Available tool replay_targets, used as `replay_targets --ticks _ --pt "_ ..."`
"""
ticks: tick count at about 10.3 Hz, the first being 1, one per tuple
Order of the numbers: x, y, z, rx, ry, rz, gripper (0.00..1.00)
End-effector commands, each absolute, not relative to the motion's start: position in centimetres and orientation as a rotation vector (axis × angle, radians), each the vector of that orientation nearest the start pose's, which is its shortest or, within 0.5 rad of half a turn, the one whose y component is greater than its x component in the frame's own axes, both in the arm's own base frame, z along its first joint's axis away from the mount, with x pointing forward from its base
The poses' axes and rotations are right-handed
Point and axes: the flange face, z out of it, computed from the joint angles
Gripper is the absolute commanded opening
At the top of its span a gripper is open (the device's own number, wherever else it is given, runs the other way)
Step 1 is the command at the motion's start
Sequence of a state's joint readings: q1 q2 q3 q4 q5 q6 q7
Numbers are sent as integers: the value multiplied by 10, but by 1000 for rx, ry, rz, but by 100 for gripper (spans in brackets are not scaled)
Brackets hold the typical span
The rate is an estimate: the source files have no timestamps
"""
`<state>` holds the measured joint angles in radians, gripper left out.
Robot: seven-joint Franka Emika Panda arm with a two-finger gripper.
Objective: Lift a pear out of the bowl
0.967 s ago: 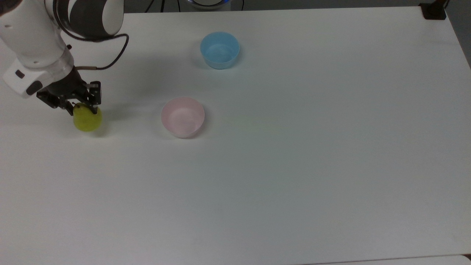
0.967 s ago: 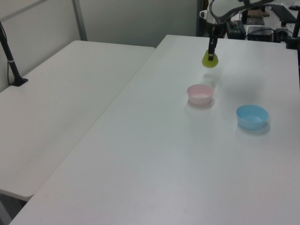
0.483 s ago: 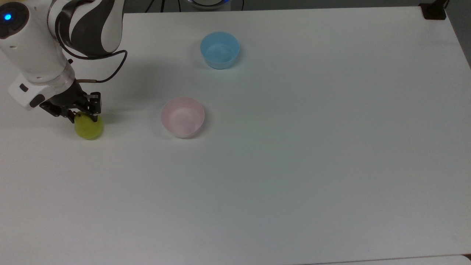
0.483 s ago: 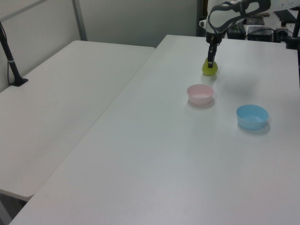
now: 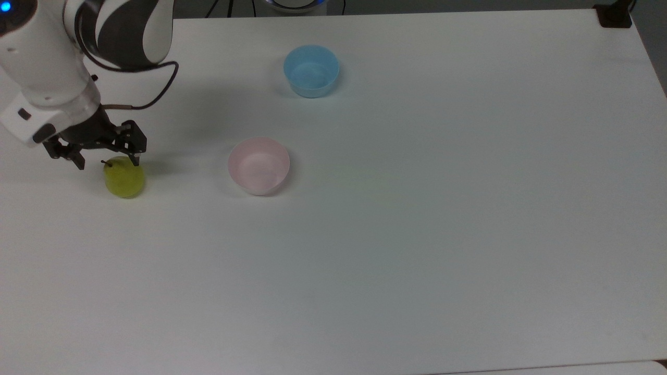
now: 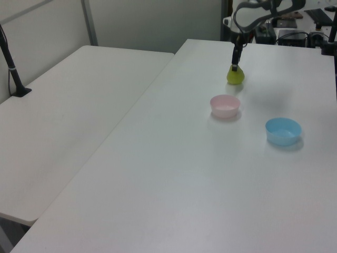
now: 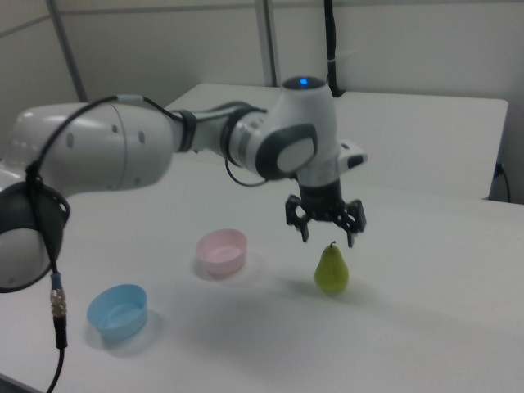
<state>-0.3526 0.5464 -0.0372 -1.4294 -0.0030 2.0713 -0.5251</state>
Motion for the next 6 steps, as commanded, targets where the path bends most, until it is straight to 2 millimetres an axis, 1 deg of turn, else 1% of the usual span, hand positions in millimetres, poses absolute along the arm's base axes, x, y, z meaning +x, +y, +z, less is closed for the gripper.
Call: replay_targets --ticks 1,2,3,4,5,6 --pt "638 -199 506 -3197 -233 -68 100" --pt "627 -161 545 -3193 -203 -63 100" --pt "609 -122 577 -3182 -113 -15 100" --pt "592 -79 598 -3171 3 59 100" --pt "580 -37 608 -3171 83 106 100" --pt "565 0 603 -3166 1 104 100"
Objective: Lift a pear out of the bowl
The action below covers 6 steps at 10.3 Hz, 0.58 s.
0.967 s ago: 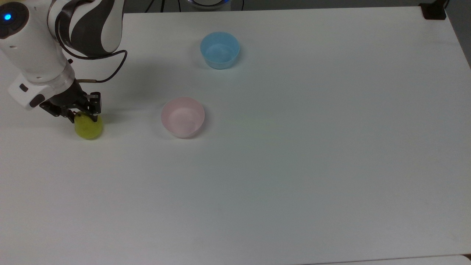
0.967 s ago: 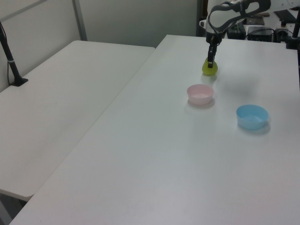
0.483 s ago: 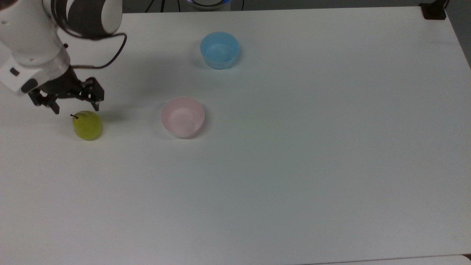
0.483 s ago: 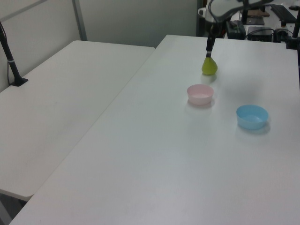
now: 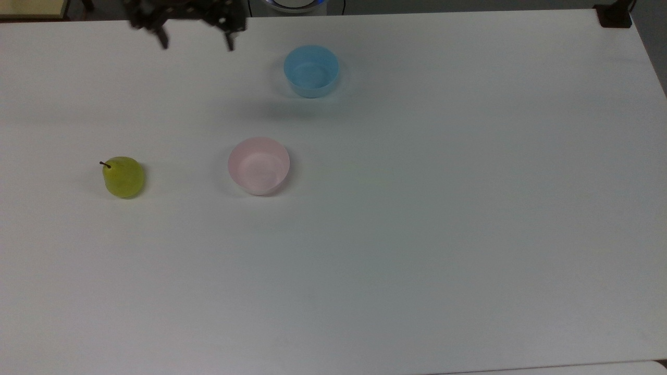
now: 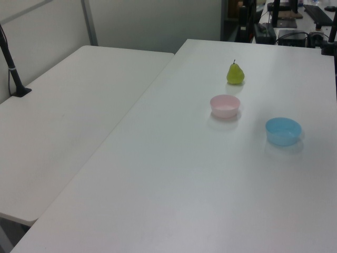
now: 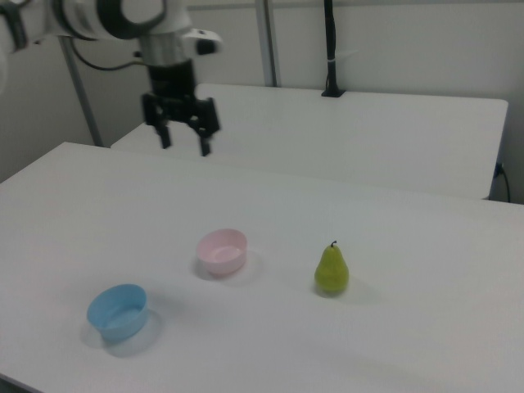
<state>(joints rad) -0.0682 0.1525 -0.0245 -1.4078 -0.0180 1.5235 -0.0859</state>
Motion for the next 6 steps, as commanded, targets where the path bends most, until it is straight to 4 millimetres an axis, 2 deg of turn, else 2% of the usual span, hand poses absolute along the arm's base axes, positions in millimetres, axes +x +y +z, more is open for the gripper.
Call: replay_targets --ticks 1,2,3,6 --pt "560 21 603 -3148 -58 -30 100" --pt "565 35 591 -3121 -111 -109 100" --pt "570 38 585 -3115 -157 -145 100" --pt "571 39 586 -3116 -163 -146 100"
